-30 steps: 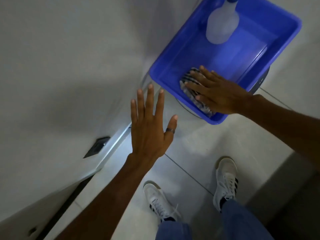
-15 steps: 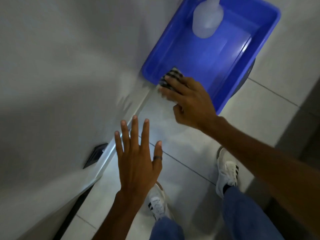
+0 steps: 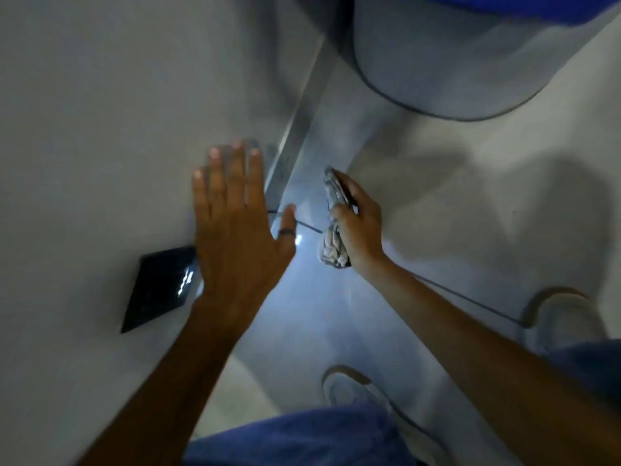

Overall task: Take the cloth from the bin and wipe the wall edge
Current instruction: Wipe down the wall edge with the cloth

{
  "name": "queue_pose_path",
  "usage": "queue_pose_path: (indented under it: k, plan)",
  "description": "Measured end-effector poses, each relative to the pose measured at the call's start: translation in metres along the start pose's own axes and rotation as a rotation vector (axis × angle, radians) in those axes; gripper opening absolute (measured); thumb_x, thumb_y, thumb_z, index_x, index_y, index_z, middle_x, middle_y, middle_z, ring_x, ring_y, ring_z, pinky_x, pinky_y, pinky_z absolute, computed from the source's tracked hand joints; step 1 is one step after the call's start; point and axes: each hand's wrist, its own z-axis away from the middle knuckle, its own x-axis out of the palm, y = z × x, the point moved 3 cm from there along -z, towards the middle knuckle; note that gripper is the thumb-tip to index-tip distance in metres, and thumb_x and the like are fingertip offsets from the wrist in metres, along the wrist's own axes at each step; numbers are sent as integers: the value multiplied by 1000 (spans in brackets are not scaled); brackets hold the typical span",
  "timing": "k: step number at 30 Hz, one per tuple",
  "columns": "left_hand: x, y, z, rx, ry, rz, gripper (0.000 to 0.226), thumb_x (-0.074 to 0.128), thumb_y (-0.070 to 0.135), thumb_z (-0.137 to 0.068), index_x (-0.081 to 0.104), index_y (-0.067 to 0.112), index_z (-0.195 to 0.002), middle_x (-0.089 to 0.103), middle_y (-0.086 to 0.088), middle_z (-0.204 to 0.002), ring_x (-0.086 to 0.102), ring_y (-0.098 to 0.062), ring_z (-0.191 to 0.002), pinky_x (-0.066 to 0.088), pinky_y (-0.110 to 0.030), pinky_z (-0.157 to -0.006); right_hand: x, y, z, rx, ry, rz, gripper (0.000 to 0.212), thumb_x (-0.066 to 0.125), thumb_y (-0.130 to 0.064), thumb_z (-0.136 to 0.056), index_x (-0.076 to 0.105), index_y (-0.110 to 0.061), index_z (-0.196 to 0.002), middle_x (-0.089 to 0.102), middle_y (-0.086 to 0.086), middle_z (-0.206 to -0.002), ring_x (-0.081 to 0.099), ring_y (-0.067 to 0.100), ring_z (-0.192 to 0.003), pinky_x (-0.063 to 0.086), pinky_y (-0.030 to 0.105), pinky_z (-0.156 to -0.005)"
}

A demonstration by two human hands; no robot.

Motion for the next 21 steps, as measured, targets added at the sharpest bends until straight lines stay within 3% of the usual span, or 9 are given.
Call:
queue_pose_path:
  k: [5,7,9,11,13,15,17,19,21]
  plan:
    - [27,-13,-39,99,114,-270,80,39,48,-111,19,1,-173,9,-17,-180,4,-36,-167,-24,-39,-130,17,15,-83,-78,144,-190,51,57,-9,-84,67,-19,-133,74,17,-98,61,33,-69,52,29,-65]
    - [37,-11,-47,101,96,-386,81,31,52,-113,7,7,-175,-5,-11,-182,-7,-32,-167,-30,-41,-126,28,7,-112,-110,116,-272,44,56,-10,-94,64,-12,-137,75,22,-108,62,39,-81,54,34,-76]
    - [43,-6,-58,120,101,-458,80,28,54,-113,3,10,-176,-10,-9,-182,-11,-32,-167,-25,-48,-125,42,-9,-140,-174,98,-323,45,53,-14,-99,59,-4,-142,68,19,-137,66,33,-118,52,28,-99]
    - [40,-3,-68,140,147,-476,79,32,53,-113,9,11,-176,-6,-10,-182,-8,-33,-167,-19,-51,-126,60,-24,-165,-269,103,-303,46,53,-16,-100,57,0,-143,60,18,-149,57,32,-139,48,27,-113]
    - [28,-6,-69,153,188,-465,78,38,53,-110,17,16,-175,-1,-9,-182,-3,-33,-167,-14,-53,-126,74,-37,-182,-357,189,-181,50,52,-15,-104,46,3,-150,46,23,-159,42,39,-150,35,45,-125]
    - [14,-16,-58,136,214,-442,76,42,51,-109,20,21,-175,2,-7,-182,0,-34,-167,-11,-55,-126,89,-36,-184,-425,251,-46,56,44,-18,-107,29,6,-156,26,27,-167,21,43,-159,17,53,-131]
    - [5,-27,-41,109,232,-445,74,42,50,-109,20,26,-175,3,-6,-182,1,-35,-166,-11,-56,-126,103,-23,-173,-411,262,60,63,34,-28,-108,20,2,-161,16,22,-172,12,38,-162,6,54,-131]
    - [1,-36,-30,103,249,-476,72,41,49,-109,21,28,-175,6,-5,-182,3,-36,-166,-9,-59,-127,117,7,-142,-415,235,131,67,28,-37,-107,13,-3,-163,11,17,-174,10,32,-163,6,51,-132]
    - [2,-42,-28,110,278,-503,72,42,49,-109,22,29,-175,9,-5,-182,7,-37,-165,-1,-63,-128,134,53,-81,-412,113,175,74,32,-43,-105,2,-8,-164,0,10,-175,4,27,-164,3,45,-134]
